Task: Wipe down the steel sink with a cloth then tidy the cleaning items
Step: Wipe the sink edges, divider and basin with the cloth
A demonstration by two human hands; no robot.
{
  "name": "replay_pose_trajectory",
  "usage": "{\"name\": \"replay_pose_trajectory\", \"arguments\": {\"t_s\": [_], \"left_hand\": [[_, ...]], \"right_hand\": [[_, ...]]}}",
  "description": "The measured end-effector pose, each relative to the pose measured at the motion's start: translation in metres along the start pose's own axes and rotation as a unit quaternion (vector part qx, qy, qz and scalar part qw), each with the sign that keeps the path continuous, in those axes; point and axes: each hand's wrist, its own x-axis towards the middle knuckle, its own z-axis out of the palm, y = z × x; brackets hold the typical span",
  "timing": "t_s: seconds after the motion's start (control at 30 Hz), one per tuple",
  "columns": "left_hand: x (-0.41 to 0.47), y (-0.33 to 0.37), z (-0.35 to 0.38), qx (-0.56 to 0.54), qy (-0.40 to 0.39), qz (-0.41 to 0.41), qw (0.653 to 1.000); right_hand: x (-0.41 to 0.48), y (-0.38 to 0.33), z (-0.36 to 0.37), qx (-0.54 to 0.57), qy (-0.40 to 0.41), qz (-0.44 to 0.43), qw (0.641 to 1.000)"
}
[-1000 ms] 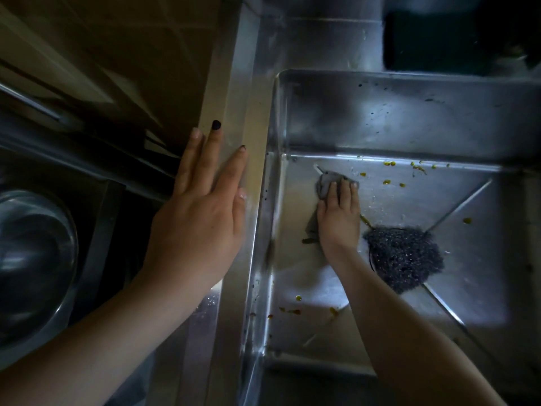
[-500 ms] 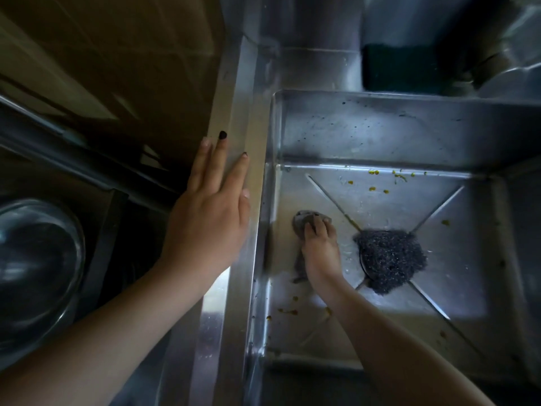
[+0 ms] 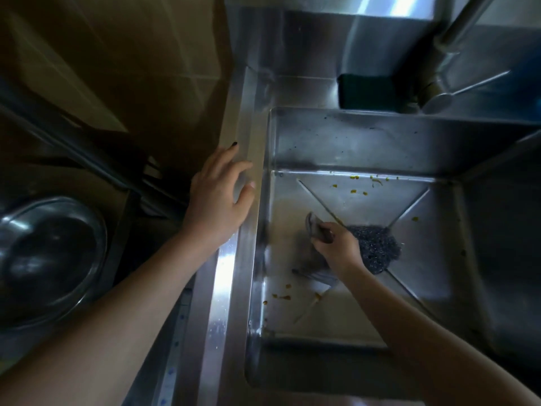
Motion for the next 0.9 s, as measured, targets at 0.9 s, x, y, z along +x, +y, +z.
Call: {"name": "replay_pose_trajectory", "arguments": {"t_s": [0.9], "left_hand": [[-0.113, 0.003, 0.009, 0.196, -0.039, 0.058, 0.978]], "right_hand": [[-0.062, 0.029, 0.088, -0.224, -0.239, -0.132, 0.936]]}}
